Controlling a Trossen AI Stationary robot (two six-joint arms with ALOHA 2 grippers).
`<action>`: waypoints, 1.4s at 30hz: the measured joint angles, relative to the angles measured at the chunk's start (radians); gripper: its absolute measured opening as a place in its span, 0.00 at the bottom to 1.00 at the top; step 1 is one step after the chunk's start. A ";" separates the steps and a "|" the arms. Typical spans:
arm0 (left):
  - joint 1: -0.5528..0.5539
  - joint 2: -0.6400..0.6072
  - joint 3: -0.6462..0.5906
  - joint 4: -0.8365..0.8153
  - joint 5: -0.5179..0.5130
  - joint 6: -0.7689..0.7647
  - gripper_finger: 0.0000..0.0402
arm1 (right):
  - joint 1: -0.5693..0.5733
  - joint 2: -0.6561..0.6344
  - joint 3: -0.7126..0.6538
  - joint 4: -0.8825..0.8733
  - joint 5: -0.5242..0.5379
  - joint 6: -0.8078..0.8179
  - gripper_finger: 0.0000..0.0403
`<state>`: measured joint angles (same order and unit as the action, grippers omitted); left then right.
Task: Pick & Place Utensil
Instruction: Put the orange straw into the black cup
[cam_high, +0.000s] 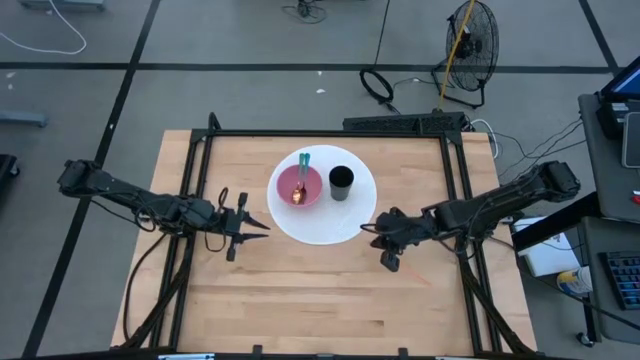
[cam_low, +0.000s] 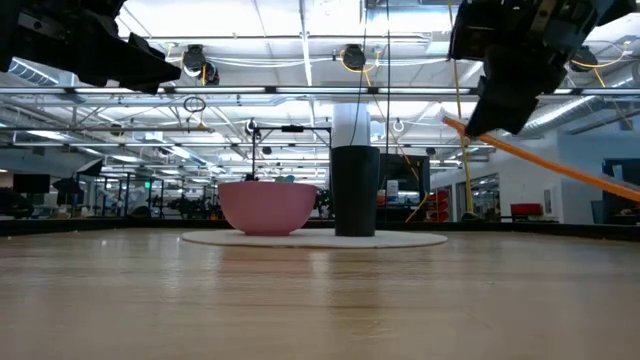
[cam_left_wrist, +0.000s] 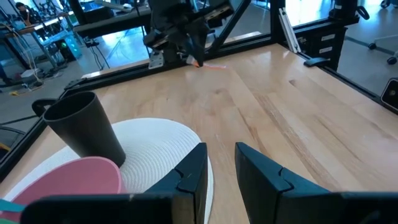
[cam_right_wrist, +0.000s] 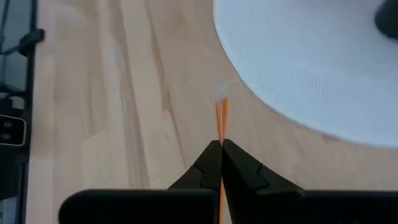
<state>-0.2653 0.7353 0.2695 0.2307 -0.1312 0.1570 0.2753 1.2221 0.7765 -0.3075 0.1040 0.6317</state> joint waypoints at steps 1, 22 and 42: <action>0.000 0.000 0.000 0.003 0.000 0.001 0.22 | -0.002 0.000 0.000 0.015 0.000 -0.017 0.00; 0.000 0.000 0.000 0.015 -0.003 -0.003 0.22 | -0.123 -0.008 0.000 0.380 -0.088 -0.304 0.00; 0.000 0.000 0.000 0.015 -0.002 -0.005 0.22 | -0.283 -0.167 0.001 0.757 -0.109 -0.472 0.00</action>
<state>-0.2653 0.7353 0.2695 0.2460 -0.1337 0.1524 -0.0077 1.0549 0.7776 0.4496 -0.0045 0.1596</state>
